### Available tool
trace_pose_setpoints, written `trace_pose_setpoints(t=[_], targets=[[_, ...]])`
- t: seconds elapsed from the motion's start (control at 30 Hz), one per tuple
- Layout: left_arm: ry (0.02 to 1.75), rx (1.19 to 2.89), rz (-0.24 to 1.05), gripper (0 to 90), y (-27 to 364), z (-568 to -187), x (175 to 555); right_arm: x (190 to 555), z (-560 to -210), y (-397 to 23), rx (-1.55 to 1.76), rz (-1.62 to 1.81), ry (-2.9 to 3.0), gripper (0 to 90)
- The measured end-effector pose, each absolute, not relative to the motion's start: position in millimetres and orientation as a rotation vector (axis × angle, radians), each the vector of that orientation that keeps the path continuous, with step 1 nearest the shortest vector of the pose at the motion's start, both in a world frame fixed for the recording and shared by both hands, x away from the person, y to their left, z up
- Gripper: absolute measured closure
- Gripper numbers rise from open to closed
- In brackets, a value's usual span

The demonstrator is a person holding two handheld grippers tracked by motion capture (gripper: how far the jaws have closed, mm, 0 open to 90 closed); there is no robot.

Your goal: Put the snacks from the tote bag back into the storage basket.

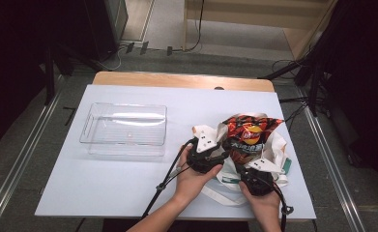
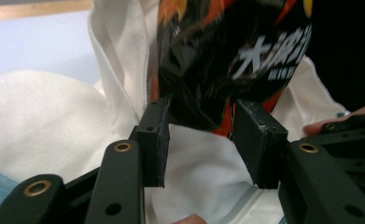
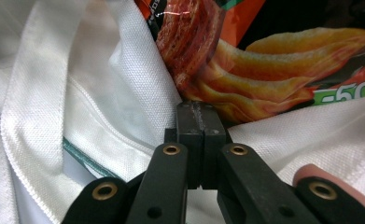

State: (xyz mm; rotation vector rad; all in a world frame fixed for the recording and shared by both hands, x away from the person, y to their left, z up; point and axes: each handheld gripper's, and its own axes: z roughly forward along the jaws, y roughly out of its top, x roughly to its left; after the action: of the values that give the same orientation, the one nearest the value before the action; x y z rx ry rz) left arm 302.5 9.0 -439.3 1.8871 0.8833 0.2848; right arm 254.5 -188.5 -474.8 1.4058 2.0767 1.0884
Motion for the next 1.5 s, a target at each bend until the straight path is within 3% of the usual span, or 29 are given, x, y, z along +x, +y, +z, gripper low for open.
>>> trace_pose_setpoints(t=[0.1,0.23,0.47,0.67,1.0,1.3,1.4,1.5], targets=[[0.893,1.907,0.315,61.2,8.8,-445.8,301.9,253.9,-475.0,-190.1,1.417,1.111,2.066,90.0],[0.930,1.896,0.236,67.7,16.4,-453.2,304.6,254.2,-475.1,-194.5,1.460,1.169,2.052,90.0],[0.948,1.989,0.224,73.2,23.3,-470.8,303.0,251.6,-473.8,-195.5,1.446,1.214,2.034,88.9],[0.957,2.044,0.265,80.7,20.1,-472.9,302.3,245.8,-463.5,-201.9,1.423,1.270,1.991,77.8],[0.967,2.031,0.300,83.1,19.0,-475.1,298.7,231.1,-432.7,-230.7,1.395,1.336,1.688,60.8],[0.966,2.028,0.311,83.8,19.1,-475.7,298.0,255.4,-434.5,-243.2,1.450,1.369,1.714,45.5],[0.963,2.033,0.313,84.1,18.7,-475.8,297.4,265.0,-439.4,-240.9,1.465,1.368,1.743,47.6],[0.966,2.054,0.304,86.0,17.1,-477.1,297.3,267.7,-440.2,-236.4,1.445,1.345,1.765,62.1]])
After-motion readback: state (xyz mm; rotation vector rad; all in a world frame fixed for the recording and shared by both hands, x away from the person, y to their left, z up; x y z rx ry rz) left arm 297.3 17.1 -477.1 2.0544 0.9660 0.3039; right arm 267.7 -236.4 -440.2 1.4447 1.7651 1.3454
